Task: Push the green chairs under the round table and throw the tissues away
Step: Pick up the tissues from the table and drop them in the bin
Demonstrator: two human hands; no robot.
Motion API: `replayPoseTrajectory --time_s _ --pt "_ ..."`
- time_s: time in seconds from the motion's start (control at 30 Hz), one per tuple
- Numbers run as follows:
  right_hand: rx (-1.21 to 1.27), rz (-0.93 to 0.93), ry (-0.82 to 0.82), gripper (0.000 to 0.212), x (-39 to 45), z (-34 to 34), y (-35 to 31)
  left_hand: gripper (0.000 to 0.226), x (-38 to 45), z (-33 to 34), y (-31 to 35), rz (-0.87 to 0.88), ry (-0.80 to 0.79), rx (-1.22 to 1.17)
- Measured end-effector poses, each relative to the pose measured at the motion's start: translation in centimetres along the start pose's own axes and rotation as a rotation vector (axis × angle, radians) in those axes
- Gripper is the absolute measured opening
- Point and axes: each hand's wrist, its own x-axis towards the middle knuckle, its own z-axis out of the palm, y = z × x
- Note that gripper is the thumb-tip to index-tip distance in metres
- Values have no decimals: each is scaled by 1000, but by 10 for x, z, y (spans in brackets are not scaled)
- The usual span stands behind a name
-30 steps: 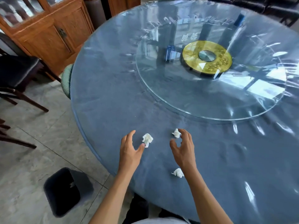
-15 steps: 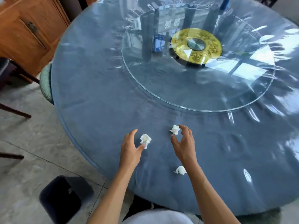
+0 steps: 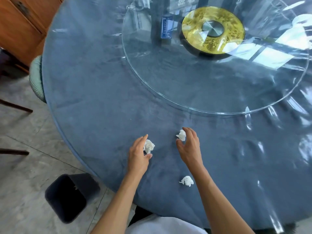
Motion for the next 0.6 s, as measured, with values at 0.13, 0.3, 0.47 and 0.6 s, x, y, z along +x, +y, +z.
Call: replayPoseTrajectory --time_s 0.13,0.3,0.47,0.6 --pt "-5 -7 -4 48 6 7 5 72 5 5 4 37 43 53" --pt "-49 -39 20 41 12 15 13 55 11 11 9 30 42 120" --pt "-98 -58 79 37 16 16 20 49 17 19 13 6 59 113" --pt "-70 -26 78 34 20 14 20 45 19 24 19 -6 79 121"
